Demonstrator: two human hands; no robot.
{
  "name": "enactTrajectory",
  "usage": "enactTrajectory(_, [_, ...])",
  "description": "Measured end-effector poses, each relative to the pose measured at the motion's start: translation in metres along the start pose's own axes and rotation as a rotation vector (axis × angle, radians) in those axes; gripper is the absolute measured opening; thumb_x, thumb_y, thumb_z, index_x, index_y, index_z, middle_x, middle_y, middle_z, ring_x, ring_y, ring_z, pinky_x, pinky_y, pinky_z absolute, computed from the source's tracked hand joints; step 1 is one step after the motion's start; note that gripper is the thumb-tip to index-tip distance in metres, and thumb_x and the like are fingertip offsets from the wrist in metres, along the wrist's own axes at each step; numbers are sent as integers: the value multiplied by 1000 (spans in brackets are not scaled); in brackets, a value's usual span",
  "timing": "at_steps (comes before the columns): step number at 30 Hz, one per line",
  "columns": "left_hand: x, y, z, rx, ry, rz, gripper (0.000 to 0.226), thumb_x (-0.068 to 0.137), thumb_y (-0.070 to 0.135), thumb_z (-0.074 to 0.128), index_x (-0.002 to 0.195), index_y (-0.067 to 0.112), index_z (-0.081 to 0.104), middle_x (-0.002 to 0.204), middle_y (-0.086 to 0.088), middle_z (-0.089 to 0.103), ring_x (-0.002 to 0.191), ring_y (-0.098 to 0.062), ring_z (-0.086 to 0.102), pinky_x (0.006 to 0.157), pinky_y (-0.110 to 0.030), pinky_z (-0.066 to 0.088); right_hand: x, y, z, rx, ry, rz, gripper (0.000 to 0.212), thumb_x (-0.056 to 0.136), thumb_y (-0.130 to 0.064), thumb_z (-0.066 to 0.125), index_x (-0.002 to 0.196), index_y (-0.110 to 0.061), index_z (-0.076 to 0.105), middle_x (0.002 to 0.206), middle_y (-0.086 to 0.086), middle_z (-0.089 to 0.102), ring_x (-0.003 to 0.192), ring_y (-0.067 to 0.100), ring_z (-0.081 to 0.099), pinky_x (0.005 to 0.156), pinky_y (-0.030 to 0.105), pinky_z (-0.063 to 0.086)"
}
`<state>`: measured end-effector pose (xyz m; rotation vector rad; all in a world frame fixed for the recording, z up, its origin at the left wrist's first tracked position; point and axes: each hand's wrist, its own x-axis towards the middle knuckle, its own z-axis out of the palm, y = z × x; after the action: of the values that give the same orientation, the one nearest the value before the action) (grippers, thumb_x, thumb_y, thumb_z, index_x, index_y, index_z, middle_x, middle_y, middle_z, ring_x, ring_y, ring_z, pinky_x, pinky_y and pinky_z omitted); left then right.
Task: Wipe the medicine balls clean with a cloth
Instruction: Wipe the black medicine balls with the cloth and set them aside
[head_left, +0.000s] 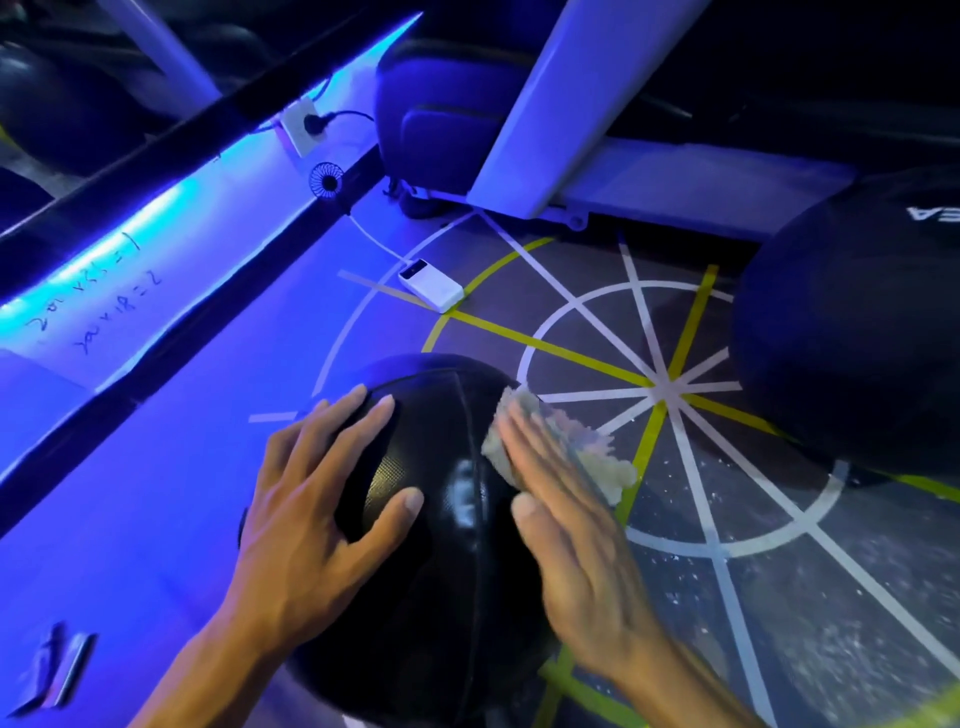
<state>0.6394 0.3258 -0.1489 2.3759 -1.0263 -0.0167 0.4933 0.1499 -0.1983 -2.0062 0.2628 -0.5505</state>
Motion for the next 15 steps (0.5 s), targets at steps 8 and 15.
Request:
enactTrajectory(8, [10, 7, 3, -2, -29, 15, 68, 88, 72, 51, 150, 46, 45, 157, 26, 36, 149, -13, 28, 115, -52, 37, 51, 39, -25, 509, 39, 618, 64, 94, -61, 33, 152, -35, 45, 156, -26, 40, 145, -8, 29, 127, 39, 18])
enactTrajectory(15, [11, 10, 7, 21, -10, 36, 68, 87, 70, 53, 150, 44, 47, 156, 24, 38, 145, -15, 33, 114, -49, 39, 86, -17, -3, -174, -257, 110, 59, 102, -54, 18, 156, -39, 34, 163, -26, 19, 151, -9, 6, 113, 8, -15])
